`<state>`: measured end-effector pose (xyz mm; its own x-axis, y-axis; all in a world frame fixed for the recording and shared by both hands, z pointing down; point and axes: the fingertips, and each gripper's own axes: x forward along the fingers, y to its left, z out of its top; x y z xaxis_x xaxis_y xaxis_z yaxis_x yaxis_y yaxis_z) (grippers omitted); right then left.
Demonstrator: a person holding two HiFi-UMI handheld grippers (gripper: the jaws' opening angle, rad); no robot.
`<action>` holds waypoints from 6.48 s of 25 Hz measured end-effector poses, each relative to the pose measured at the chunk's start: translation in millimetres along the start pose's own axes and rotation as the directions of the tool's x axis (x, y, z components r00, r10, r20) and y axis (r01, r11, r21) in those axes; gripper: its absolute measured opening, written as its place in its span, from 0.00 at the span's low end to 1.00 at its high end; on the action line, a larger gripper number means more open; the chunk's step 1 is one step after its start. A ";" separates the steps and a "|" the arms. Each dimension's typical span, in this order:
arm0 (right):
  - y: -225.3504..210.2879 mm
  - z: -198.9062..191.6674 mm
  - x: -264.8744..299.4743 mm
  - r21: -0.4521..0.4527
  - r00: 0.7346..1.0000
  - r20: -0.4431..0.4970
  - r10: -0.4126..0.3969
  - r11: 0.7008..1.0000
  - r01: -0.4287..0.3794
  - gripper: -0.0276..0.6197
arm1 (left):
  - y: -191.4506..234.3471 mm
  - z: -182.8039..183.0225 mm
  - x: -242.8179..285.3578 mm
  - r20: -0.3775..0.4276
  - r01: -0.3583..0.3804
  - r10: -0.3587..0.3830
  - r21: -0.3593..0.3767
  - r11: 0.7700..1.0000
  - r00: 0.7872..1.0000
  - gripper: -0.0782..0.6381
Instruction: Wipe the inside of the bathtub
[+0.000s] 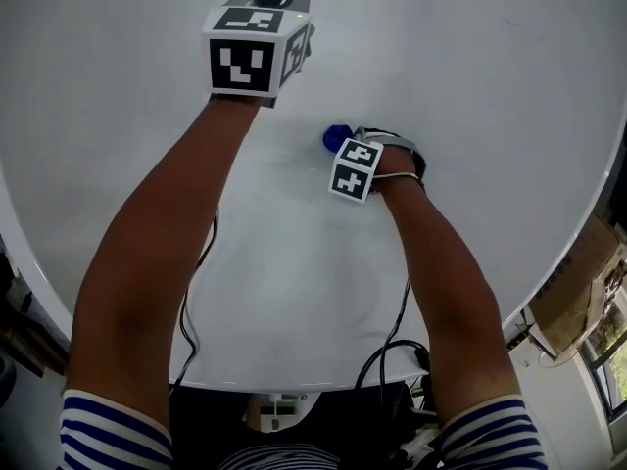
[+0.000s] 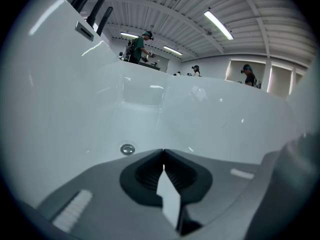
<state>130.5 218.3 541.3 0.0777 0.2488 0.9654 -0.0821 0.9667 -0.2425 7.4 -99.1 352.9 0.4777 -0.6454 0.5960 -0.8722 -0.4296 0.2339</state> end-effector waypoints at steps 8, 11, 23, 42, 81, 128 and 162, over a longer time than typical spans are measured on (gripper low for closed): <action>-172.1 -25.1 -55.4 0.089 0.969 0.037 -0.246 0.966 0.242 0.12 | 3.6 45.3 49.0 0.046 0.014 -0.015 0.026 1.000 0.999 0.11; -230.9 -31.0 -68.2 0.100 0.947 0.035 -0.318 0.944 0.313 0.12 | 9.4 54.1 68.3 0.067 0.014 -0.016 0.027 1.000 0.998 0.11; -351.7 -12.0 -70.6 0.069 0.882 0.002 -0.471 0.880 0.469 0.13 | 59.1 6.9 97.7 0.052 -0.017 0.018 -0.015 1.000 0.998 0.11; -235.1 1.9 -20.0 -0.011 0.944 -0.031 -0.329 0.944 0.329 0.12 | 40.2 -16.5 70.1 0.019 -0.016 0.016 -0.026 1.000 1.000 0.11; 47.4 41.6 32.4 -0.133 0.999 -0.026 -0.027 0.991 0.023 0.12 | 26.6 -50.2 -42.1 -0.017 -0.060 0.060 -0.026 0.998 0.998 0.11; -12.2 47.2 -65.4 -0.177 0.989 0.003 -0.146 0.974 0.144 0.13 | 39.5 2.8 -91.1 -0.011 -0.087 0.087 -0.099 0.991 0.996 0.11; 113.8 -89.9 -899.8 0.947 -0.162 0.321 -0.933 0.312 0.076 0.13 | -226.7 450.0 -555.3 0.587 -0.056 -0.083 0.214 0.975 0.805 0.11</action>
<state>140.6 109.9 -363.6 -0.2547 -0.9618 0.1006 -0.9605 0.2637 0.0885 -12.8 72.6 -376.8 0.5185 -0.8550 0.0099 -0.8548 -0.5181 0.0304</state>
